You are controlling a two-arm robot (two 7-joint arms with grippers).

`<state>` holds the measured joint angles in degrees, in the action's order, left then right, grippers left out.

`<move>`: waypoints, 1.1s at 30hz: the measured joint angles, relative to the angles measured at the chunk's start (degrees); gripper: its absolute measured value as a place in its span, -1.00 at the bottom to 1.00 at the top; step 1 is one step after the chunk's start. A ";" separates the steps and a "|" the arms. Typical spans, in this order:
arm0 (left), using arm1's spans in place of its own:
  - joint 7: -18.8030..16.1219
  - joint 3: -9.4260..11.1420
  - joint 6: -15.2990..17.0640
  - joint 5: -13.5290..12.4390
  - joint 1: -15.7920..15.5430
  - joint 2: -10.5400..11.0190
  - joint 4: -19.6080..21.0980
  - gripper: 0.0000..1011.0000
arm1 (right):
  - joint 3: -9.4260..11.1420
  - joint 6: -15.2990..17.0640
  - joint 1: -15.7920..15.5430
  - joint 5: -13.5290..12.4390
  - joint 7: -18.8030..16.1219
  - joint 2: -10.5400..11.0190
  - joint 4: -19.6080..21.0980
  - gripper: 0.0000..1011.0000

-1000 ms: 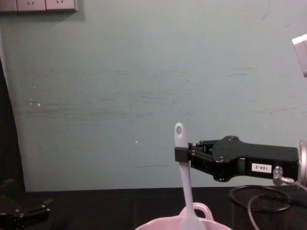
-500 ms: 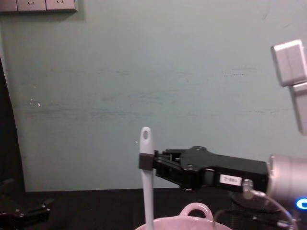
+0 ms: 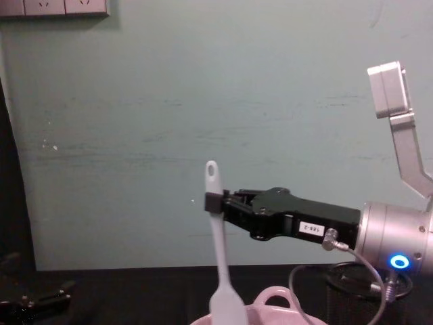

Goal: Use the one hand to pick up the spoon and stir the clear water in the bowl.

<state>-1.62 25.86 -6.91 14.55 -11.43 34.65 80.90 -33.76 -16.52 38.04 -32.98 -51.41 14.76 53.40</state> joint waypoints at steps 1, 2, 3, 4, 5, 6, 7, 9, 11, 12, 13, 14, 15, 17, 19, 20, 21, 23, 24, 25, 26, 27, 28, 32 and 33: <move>0.00 0.00 0.00 0.00 0.00 0.00 0.00 0.99 | 0.15 -0.12 0.00 0.36 0.51 0.15 0.03 -0.78; 0.00 0.00 0.00 0.00 0.00 0.00 0.00 0.99 | 0.56 -0.22 -0.21 0.96 1.41 0.65 0.49 -0.78; 0.00 0.00 0.00 0.00 0.00 0.00 0.00 0.99 | 0.79 -0.23 -0.43 1.15 1.80 0.94 0.88 -0.78; 0.00 0.00 0.00 0.00 0.00 0.00 0.00 0.99 | 1.03 -0.23 -0.70 1.34 2.24 1.26 1.33 -0.78; 0.00 0.00 0.00 0.00 0.00 0.00 0.00 0.99 | 1.51 -0.13 -1.33 1.50 2.82 1.90 2.30 -0.78; 0.00 0.00 0.00 0.00 0.00 0.00 0.00 0.99 | 1.51 -0.13 -1.33 1.50 2.82 1.90 2.30 -0.78; 0.00 0.00 0.00 0.00 0.00 0.00 0.00 0.99 | 2.00 0.22 -2.14 1.54 3.29 2.73 3.60 -0.78; 0.00 0.00 0.00 0.00 0.00 0.00 0.00 0.99 | 2.72 0.95 -3.65 1.52 3.90 4.05 5.99 -0.78; 0.00 0.00 0.00 0.00 0.00 0.00 0.00 0.99 | 3.29 1.66 -5.27 1.43 4.29 5.35 8.57 -0.78; 0.00 0.00 0.00 0.00 0.00 0.00 0.00 0.99 | 3.41 1.88 -5.85 1.41 4.39 5.76 9.40 -0.78; 0.00 0.00 0.00 0.00 0.00 0.00 0.00 0.99 | 3.51 2.12 -6.38 1.36 4.48 6.14 10.20 -0.78; 0.00 0.00 0.00 0.00 0.00 0.00 0.00 0.99 | 3.58 2.34 -6.89 1.31 4.51 6.46 10.98 -0.78; 0.00 0.00 0.00 0.00 0.00 0.00 0.00 0.99 | 3.63 2.70 -7.80 1.22 4.54 6.99 12.32 -0.78; 0.00 0.00 0.00 0.00 0.00 0.00 0.00 0.99 | 3.64 3.04 -8.71 0.96 4.51 7.43 13.58 -0.78; 0.00 0.00 0.00 0.00 0.00 0.00 0.00 0.99 | 3.47 3.46 -9.85 0.57 4.41 7.84 15.07 -0.78; 0.00 0.00 0.00 0.00 0.00 0.00 0.00 0.99 | 3.37 3.56 -10.20 0.44 4.29 7.90 15.52 -0.78; 0.00 0.00 0.00 0.00 0.00 0.00 0.00 0.99 | 3.07 3.72 -10.75 0.17 3.97 7.92 16.14 -0.78; 0.00 0.00 0.00 0.00 0.00 0.00 0.00 0.99 | 2.39 3.87 -11.10 -0.07 3.31 7.62 16.65 -0.78; 0.00 0.00 0.00 0.00 0.00 0.00 0.00 0.99 | 2.39 3.87 -11.10 -0.07 3.31 7.62 16.65 -0.78; 0.00 0.00 0.00 0.00 0.00 0.00 0.00 0.99 | 2.15 3.87 -11.11 -0.17 3.05 7.40 16.65 -0.78; 0.00 0.00 0.00 0.00 0.00 0.00 0.00 0.99 | 1.63 3.84 -10.96 -0.27 2.58 6.88 16.38 -0.78; 0.00 0.00 0.00 0.00 0.00 0.00 0.00 0.99 | 1.15 3.76 -10.64 -0.28 2.19 6.38 15.85 -0.78; 0.00 0.00 0.00 0.00 0.00 0.00 0.00 0.99 | 0.86 3.65 -10.35 -0.28 1.98 5.97 15.45 -0.78; 0.00 0.00 0.00 0.00 0.00 0.00 0.00 0.99 | -0.25 2.70 -8.32 0.03 1.11 3.78 12.31 -0.78; 0.00 0.00 0.00 0.00 0.00 0.00 0.00 0.99 | -0.38 2.43 -7.81 0.12 1.01 3.40 11.60 -0.78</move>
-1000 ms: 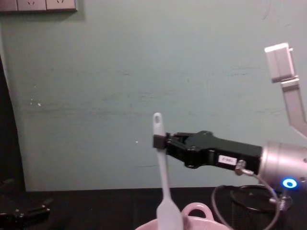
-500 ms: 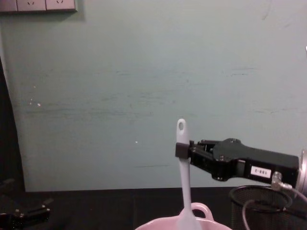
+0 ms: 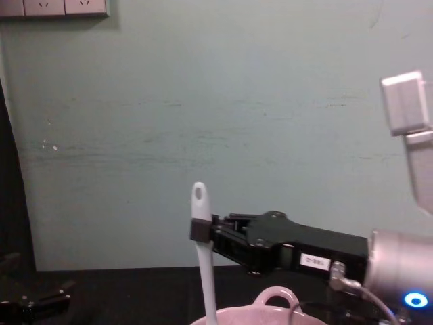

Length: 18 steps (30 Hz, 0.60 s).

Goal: Use the one hand to pick up the spoon and stir the clear water in the bowl.

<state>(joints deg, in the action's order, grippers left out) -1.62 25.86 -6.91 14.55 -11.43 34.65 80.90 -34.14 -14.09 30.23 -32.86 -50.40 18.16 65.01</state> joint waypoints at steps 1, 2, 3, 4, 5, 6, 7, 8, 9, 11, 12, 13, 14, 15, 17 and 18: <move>0.00 0.00 0.00 0.00 0.00 0.00 0.00 0.99 | -0.19 -0.58 0.93 0.23 -0.08 -0.88 -1.66 -0.78; 0.00 0.00 0.00 0.00 0.00 0.00 0.00 0.99 | -0.23 -0.88 1.39 0.37 -0.10 -1.28 -2.48 -0.78; 0.00 0.00 0.00 0.00 0.00 0.00 0.00 0.99 | -0.24 -1.27 1.85 0.51 -0.09 -1.66 -3.25 -0.78; 0.00 0.00 0.00 0.00 0.00 0.00 0.00 0.99 | -0.24 -1.58 2.34 0.70 -0.07 -2.04 -4.10 -0.78; 0.00 0.00 0.00 0.00 0.00 0.00 0.00 0.99 | -0.22 -2.23 3.10 1.36 0.39 -2.53 -5.27 -0.78; 0.00 0.00 0.00 0.00 0.00 0.00 0.00 0.99 | -0.20 -2.58 3.40 1.85 0.89 -2.66 -5.71 -0.78; 0.00 0.00 0.00 0.00 0.00 0.00 0.00 0.99 | -0.09 -3.13 3.78 2.89 2.03 -2.71 -6.14 -0.78; 0.00 0.00 0.00 0.00 0.00 0.00 0.00 0.99 | -0.09 -3.13 3.78 2.89 2.03 -2.71 -6.14 -0.78; 0.00 0.00 0.00 0.00 0.00 0.00 0.00 0.99 | 0.16 -3.48 4.00 3.75 3.02 -2.65 -6.41 -0.78; 0.00 0.00 0.00 0.00 0.00 0.00 0.00 0.99 | 0.69 -3.59 4.07 4.57 4.12 -2.26 -6.47 -0.78; 0.00 0.00 0.00 0.00 0.00 0.00 0.00 0.99 | 0.92 -3.59 3.98 4.76 4.43 -2.02 -6.32 -0.78; 0.00 0.00 0.00 0.00 0.00 0.00 0.00 0.99 | 1.20 -3.58 3.79 4.90 4.71 -1.72 -6.00 -0.78; 0.00 0.00 0.00 0.00 0.00 0.00 0.00 0.99 | 1.66 -3.48 3.29 5.03 5.19 -1.12 -5.35 -0.78; 0.00 0.00 0.00 0.00 0.00 0.00 0.00 0.99 | 1.96 -3.37 3.00 5.11 5.41 -0.78 -4.92 -0.78; 0.00 0.00 0.00 0.00 0.00 0.00 0.00 0.99 | 2.78 -2.88 1.80 5.19 6.13 0.43 -3.24 -0.78; 0.00 0.00 0.00 0.00 0.00 0.00 0.00 0.99 | 3.05 -2.69 1.34 5.20 6.33 0.84 -2.58 -0.78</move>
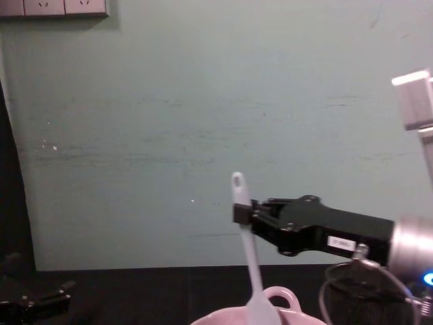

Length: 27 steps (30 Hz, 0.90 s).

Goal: Use the one hand to pick up the spoon and stir the clear water in the bowl.

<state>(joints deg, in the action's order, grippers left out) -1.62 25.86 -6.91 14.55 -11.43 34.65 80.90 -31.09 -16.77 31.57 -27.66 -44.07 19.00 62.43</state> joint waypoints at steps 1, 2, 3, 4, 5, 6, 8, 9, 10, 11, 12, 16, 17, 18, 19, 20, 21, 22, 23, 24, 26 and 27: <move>0.00 0.00 0.00 0.00 0.00 0.00 0.00 0.99 | 0.24 0.26 -0.47 0.01 0.24 0.44 0.66 -0.78; 0.00 0.00 0.00 0.00 0.00 0.00 0.00 0.99 | 0.63 0.79 -1.44 0.04 0.63 1.23 2.17 -0.78; 0.00 0.00 0.00 0.00 0.00 0.00 0.00 0.99 | 0.63 0.79 -1.44 0.04 0.63 1.23 2.17 -0.78; 0.00 0.00 0.00 0.00 0.00 0.00 0.00 0.99 | 0.95 1.33 -2.44 0.08 1.02 2.00 3.72 -0.78; 0.00 0.00 0.00 0.00 0.00 0.00 0.00 0.99 | 1.05 1.66 -2.99 0.10 1.16 2.36 4.50 -0.78; 0.00 0.00 0.00 0.00 0.00 0.00 0.00 0.99 | 1.13 1.95 -3.46 0.10 1.24 2.64 5.15 -0.78; 0.00 0.00 0.00 0.00 0.00 0.00 0.00 0.99 | 1.23 2.58 -4.76 0.05 1.35 3.32 6.96 -0.78; 0.00 0.00 0.00 0.00 0.00 0.00 0.00 0.99 | 1.26 2.74 -5.21 -0.03 1.34 3.52 7.53 -0.78; 0.00 0.00 0.00 0.00 0.00 0.00 0.00 0.99 | 1.27 3.02 -6.04 -0.33 1.28 3.78 8.62 -0.78; 0.00 0.00 0.00 0.00 0.00 0.00 0.00 0.99 | 1.27 3.11 -6.39 -0.50 1.22 3.87 9.06 -0.78; 0.00 0.00 0.00 0.00 0.00 0.00 0.00 0.99 | 1.27 3.19 -6.71 -0.69 1.13 3.91 9.46 -0.78; 0.00 0.00 0.00 0.00 0.00 0.00 0.00 0.99 | 0.66 3.28 -7.52 -1.63 -0.14 3.50 10.36 -0.78; 0.00 0.00 0.00 0.00 0.00 0.00 0.00 0.99 | 0.22 3.28 -7.51 -1.84 -0.64 3.09 10.32 -0.78; 0.00 0.00 0.00 0.00 0.00 0.00 0.00 0.99 | -0.01 3.25 -7.44 -1.99 -0.90 2.79 10.12 -0.78; 0.00 0.00 0.00 0.00 0.00 0.00 0.00 0.99 | -0.26 3.18 -7.30 -2.09 -1.17 2.47 9.80 -0.78; 0.00 0.00 0.00 0.00 0.00 0.00 0.00 0.99 | -0.67 2.91 -6.92 -2.29 -1.70 1.79 9.12 -0.78; 0.00 0.00 0.00 0.00 0.00 0.00 0.00 0.99 | -1.08 2.41 -6.34 -2.44 -2.17 0.87 8.11 -0.78; 0.00 0.00 0.00 0.00 0.00 0.00 0.00 0.99 | -1.08 2.41 -6.34 -2.44 -2.17 0.87 8.11 -0.78; 0.00 0.00 0.00 0.00 0.00 0.00 0.00 0.99 | -1.45 1.74 -5.70 -2.47 -2.53 -0.03 6.88 -0.78; 0.00 0.00 0.00 0.00 0.00 0.00 0.00 0.99 | -1.60 1.43 -5.36 -2.46 -2.70 -0.47 6.29 -0.78; 0.00 0.00 0.00 0.00 0.00 0.00 0.00 0.99 | -1.85 0.55 -4.26 -2.47 -2.95 -1.69 4.26 -0.78; 0.00 0.00 0.00 0.00 0.00 0.00 0.00 0.99 | -1.91 0.21 -3.85 -2.46 -3.00 -2.12 3.50 -0.78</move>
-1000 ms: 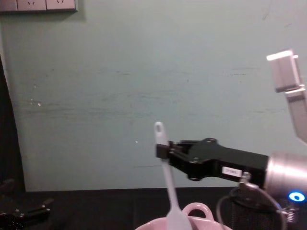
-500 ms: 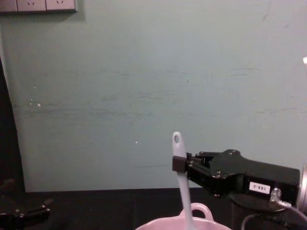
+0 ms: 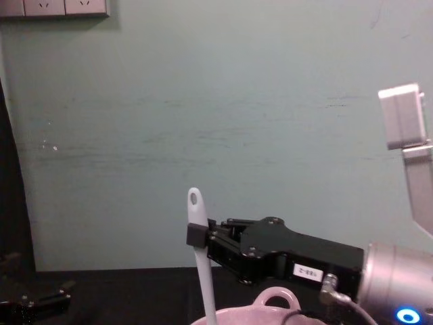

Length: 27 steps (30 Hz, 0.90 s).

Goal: Use the one hand to pick up the spoon and stir the clear water in the bowl.

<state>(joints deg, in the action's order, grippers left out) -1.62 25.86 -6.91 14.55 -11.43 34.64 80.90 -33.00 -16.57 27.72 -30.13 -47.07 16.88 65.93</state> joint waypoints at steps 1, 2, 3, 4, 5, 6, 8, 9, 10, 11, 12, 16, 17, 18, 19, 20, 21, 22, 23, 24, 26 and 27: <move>0.00 0.00 0.00 0.00 0.00 0.00 0.00 0.99 | 0.00 -0.63 0.85 0.04 0.00 -0.78 -1.64 -0.78; 0.00 0.00 0.00 -0.01 0.00 0.00 0.00 0.99 | 0.04 -0.93 1.24 0.07 0.01 -1.15 -2.53 -0.78; 0.00 0.00 0.00 0.00 0.00 0.00 0.00 0.99 | 0.11 -1.22 1.60 0.16 0.08 -1.44 -3.26 -0.78; 0.00 0.00 0.00 0.00 0.00 0.00 0.00 0.99 | 0.22 -1.51 1.91 0.31 0.23 -1.69 -3.94 -0.78; 0.00 0.00 0.00 0.00 0.00 0.00 0.00 0.99 | 0.52 -2.09 2.55 0.64 0.70 -2.17 -5.30 -0.78; 0.00 0.00 0.00 -0.01 0.00 0.00 0.00 0.99 | 0.67 -2.26 2.76 0.78 0.92 -2.29 -5.73 -0.78; 0.00 0.00 0.00 -0.01 0.00 0.00 0.00 0.99 | 1.05 -2.70 3.19 1.12 1.47 -2.50 -6.60 -0.78; 0.00 0.00 0.00 -0.01 0.00 0.00 0.00 0.99 | 1.43 -2.99 3.44 1.47 2.07 -2.54 -7.19 -0.78; 0.00 0.00 0.00 0.00 0.00 0.00 0.00 0.99 | 1.66 -3.10 3.51 1.68 2.41 -2.51 -7.32 -0.78; 0.00 0.00 0.00 0.00 0.00 0.00 0.00 0.99 | 2.17 -3.18 3.54 2.05 3.04 -2.27 -7.37 -0.78; 0.00 0.00 0.00 -0.01 0.00 0.00 0.00 0.99 | 2.43 -3.19 3.51 2.25 3.40 -2.07 -7.30 -0.78; 0.00 0.00 0.00 0.00 0.00 0.00 0.00 0.99 | 3.82 -3.05 2.60 2.88 4.99 -0.67 -5.82 -0.78; 0.00 0.00 0.00 -0.01 0.00 0.00 0.00 0.99 | 4.08 -2.94 2.31 2.94 5.22 -0.39 -5.45 -0.78; 0.00 0.00 0.00 0.00 0.00 0.00 0.00 0.99 | 4.65 -2.70 1.57 2.97 5.60 0.26 -4.41 -0.78; 0.00 0.00 0.00 0.00 0.00 0.00 0.00 0.99 | 4.95 -2.56 1.14 2.97 5.77 0.64 -3.80 -0.78; 0.00 0.00 0.00 0.00 0.00 0.00 0.00 0.99 | 5.26 -2.39 0.71 2.94 5.92 0.99 -3.23 -0.78; 0.00 0.00 0.00 0.00 0.00 0.00 0.00 0.99 | 5.71 -2.09 -0.16 2.84 6.01 1.62 -1.94 -0.78; 0.00 0.00 0.00 -0.01 0.00 0.00 0.00 0.99 | 5.87 -1.90 -0.62 2.72 6.01 1.95 -1.25 -0.78; 0.00 0.00 0.00 -0.01 0.00 0.00 0.00 0.99 | 6.13 -1.49 -1.49 2.46 5.91 2.68 0.13 -0.78; 0.00 0.00 0.00 0.00 0.00 0.00 0.00 0.99 | 6.21 -1.28 -1.90 2.27 5.62 3.02 0.81 -0.78; 0.00 0.00 0.00 0.00 0.00 0.00 0.00 0.99 | 6.24 -0.92 -2.66 1.81 4.88 3.61 2.06 -0.78; 0.00 0.00 0.00 0.00 0.00 0.00 0.00 0.99 | 6.22 -0.77 -2.97 1.56 4.45 3.84 2.64 -0.78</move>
<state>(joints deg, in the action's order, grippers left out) -1.62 25.86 -6.91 14.55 -11.43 34.64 80.90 -26.77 -17.34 24.75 -28.57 -42.62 20.72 68.57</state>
